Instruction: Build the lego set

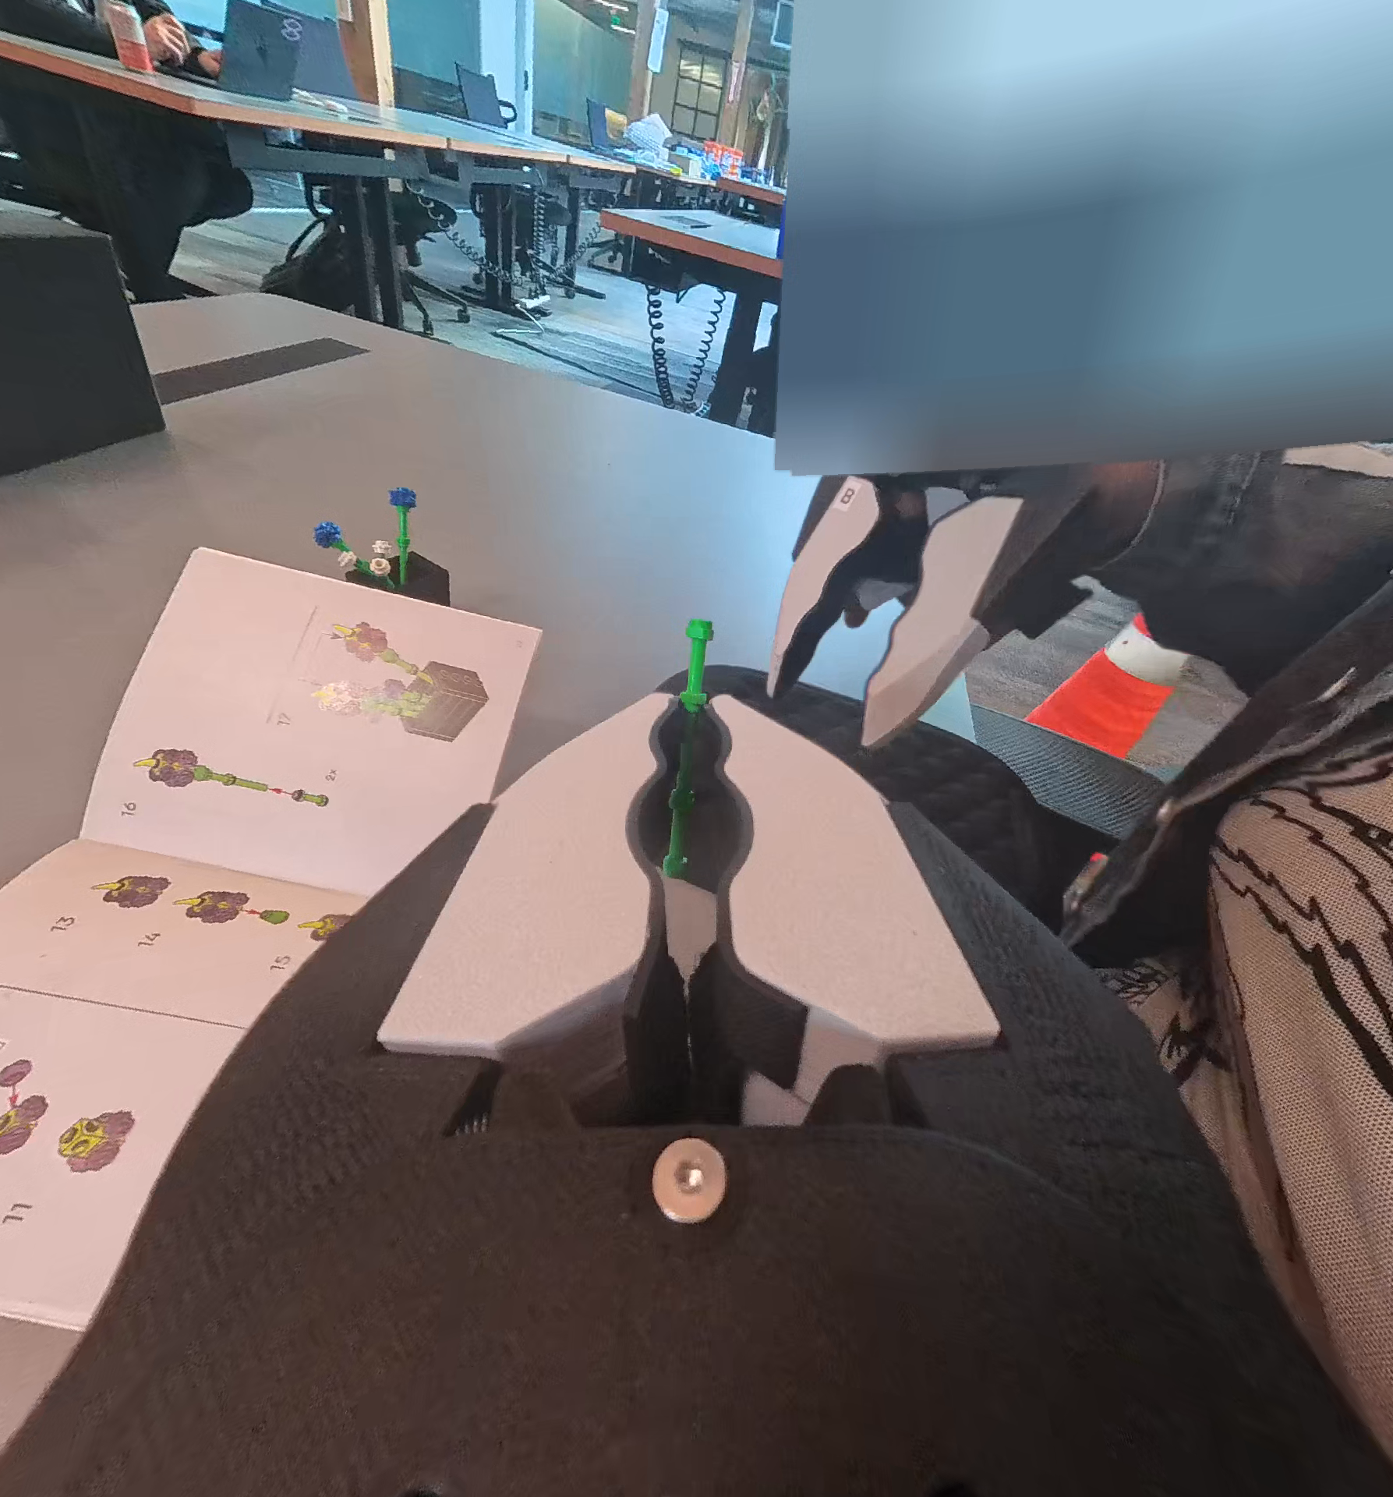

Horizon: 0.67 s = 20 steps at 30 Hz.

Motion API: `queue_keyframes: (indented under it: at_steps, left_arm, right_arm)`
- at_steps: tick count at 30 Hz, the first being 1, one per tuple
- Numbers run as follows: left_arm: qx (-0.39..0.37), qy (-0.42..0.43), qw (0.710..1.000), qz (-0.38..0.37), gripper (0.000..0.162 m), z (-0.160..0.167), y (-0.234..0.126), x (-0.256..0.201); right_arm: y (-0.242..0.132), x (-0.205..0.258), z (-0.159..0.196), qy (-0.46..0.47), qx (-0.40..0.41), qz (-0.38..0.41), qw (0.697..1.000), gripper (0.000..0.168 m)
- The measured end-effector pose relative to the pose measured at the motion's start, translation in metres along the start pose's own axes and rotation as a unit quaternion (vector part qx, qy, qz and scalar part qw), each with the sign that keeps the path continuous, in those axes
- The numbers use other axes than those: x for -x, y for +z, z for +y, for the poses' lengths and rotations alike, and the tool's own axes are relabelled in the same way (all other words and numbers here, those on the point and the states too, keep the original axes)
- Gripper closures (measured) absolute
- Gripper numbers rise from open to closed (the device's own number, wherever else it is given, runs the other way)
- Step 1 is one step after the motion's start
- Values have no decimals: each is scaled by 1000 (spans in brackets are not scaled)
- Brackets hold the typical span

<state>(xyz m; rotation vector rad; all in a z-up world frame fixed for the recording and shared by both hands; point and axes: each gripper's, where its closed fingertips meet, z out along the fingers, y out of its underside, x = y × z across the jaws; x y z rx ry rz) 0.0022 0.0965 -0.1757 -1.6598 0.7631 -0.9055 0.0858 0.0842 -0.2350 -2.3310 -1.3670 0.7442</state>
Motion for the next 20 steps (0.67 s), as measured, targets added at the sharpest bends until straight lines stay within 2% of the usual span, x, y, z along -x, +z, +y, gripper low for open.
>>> queue_keyframes:
  at_steps: [1,5,11,16,18,20]
  left_arm:
    - [-1,0,1000,5,159,2,0,-1]
    - [-21,-3,1000,20,159,-3,-1,-4]
    - [-36,-4,999,40,159,-4,-1,-10]
    - [-33,3,999,39,159,-3,0,-10]
    - [-30,2,999,34,159,-2,0,-9]
    - [-30,-18,999,36,159,-2,0,-8]
  right_arm:
    - [1,-1,1,27,-5,-2,1000,122]
    - [5,-4,-1,78,-12,0,997,131]
    - [16,-3,-1,85,34,10,996,134]
    - [23,-5,-1,76,51,20,996,147]
    - [22,-5,-2,70,34,4,997,148]
    - [16,-4,-15,82,-38,-36,995,148]
